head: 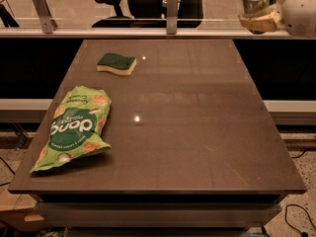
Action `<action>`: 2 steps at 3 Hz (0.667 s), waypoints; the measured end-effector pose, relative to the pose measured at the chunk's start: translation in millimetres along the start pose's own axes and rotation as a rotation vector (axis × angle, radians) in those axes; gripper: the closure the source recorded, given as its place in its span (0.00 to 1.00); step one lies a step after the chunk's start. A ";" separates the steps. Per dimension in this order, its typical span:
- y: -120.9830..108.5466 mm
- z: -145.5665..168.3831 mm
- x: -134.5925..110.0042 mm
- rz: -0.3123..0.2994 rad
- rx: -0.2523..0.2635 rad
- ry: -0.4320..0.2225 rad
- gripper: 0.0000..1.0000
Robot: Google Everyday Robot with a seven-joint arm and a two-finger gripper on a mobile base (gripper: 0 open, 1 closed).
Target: Place green can upright
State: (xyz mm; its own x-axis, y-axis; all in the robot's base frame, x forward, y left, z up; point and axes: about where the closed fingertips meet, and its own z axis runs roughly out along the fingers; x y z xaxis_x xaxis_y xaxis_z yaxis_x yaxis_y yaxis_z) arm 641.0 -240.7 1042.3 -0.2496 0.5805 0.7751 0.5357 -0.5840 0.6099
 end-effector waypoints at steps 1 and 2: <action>-5.7 9.1 -3.1 -0.249 -0.063 -0.114 1.00; -9.1 9.2 -7.5 -0.429 -0.109 -0.210 1.00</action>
Offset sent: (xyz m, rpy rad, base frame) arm 0.0004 0.0007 -0.0134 -0.7375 -0.3154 -0.2078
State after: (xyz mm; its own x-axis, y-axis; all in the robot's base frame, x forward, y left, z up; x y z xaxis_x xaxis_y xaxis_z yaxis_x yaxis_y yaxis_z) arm 645.4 -234.5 1029.4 -0.2548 0.8773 0.4067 0.3298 -0.3165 0.8894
